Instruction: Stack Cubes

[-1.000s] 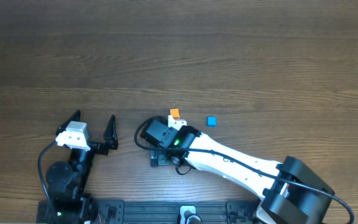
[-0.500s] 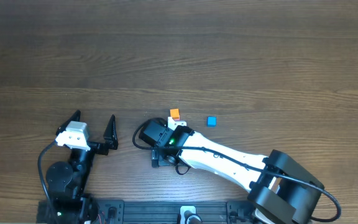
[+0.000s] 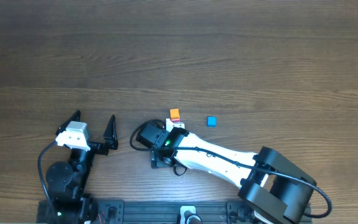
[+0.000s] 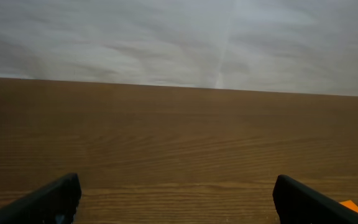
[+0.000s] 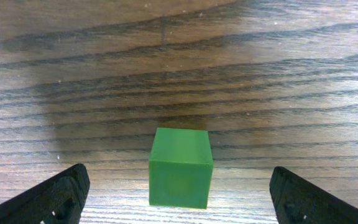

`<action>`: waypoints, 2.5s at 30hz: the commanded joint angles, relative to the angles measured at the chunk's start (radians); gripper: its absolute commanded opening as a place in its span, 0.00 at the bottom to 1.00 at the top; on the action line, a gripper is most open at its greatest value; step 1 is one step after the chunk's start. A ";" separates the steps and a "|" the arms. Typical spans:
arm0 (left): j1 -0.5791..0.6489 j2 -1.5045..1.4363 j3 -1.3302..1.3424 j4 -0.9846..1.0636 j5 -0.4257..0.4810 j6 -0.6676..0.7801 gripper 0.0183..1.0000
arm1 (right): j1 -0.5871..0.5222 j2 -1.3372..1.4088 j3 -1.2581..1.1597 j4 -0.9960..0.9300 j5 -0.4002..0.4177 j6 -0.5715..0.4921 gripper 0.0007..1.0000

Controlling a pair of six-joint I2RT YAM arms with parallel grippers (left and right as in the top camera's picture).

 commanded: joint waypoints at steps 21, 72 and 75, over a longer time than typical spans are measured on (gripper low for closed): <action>0.005 -0.008 -0.005 -0.001 0.013 0.008 1.00 | 0.008 0.051 0.013 0.014 0.035 0.026 0.88; 0.005 -0.008 -0.005 -0.001 0.013 0.008 1.00 | 0.012 0.071 0.012 0.024 0.016 0.033 0.47; 0.005 -0.008 -0.005 -0.001 0.013 0.008 1.00 | 0.015 0.071 0.012 0.022 0.015 0.033 0.47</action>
